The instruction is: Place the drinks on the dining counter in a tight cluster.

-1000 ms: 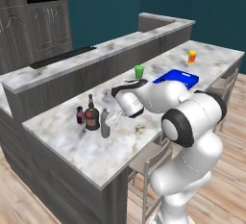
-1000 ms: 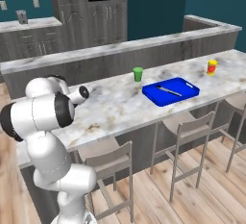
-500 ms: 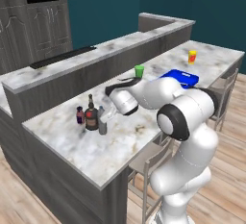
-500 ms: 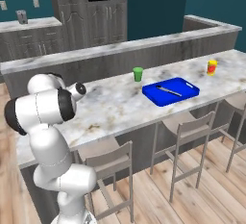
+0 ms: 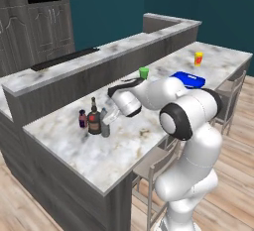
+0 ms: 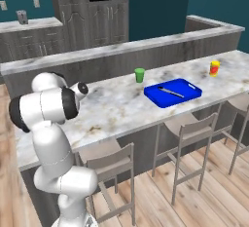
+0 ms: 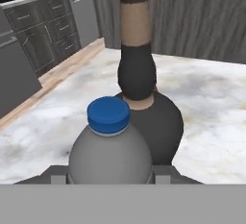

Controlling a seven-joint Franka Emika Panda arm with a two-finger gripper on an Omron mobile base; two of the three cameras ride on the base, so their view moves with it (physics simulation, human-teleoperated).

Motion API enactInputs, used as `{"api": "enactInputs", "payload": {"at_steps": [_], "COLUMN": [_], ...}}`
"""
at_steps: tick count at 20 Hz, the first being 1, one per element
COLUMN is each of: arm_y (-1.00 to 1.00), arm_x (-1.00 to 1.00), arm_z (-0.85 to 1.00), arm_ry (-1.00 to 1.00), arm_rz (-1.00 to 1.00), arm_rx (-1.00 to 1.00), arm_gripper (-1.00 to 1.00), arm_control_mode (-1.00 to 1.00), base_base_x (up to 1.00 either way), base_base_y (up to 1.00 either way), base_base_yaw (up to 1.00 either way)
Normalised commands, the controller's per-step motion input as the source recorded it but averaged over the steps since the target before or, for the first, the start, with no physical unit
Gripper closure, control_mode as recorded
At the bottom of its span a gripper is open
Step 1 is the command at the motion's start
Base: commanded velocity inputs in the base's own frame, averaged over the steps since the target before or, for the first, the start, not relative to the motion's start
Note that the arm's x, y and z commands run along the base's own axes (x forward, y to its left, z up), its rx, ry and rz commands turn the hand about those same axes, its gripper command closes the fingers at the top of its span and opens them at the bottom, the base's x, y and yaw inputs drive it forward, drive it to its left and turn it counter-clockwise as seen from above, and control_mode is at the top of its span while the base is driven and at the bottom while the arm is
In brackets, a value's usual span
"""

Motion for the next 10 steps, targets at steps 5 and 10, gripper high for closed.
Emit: {"api": "enactInputs", "payload": {"at_steps": [5, 10], "arm_y": [0.0, 0.0], "arm_x": [0.09, 0.0], "arm_z": [-0.23, -0.1], "arm_ry": [0.0, 0.0], "arm_rz": [0.0, 0.0], "arm_rx": [0.0, 0.0], "arm_gripper": [1.0, 1.0], "arm_control_mode": [-1.0, -1.0], "base_base_x": [0.0, 0.0], "base_base_y": [0.0, 0.0], "base_base_yaw": [0.0, 0.0]}}
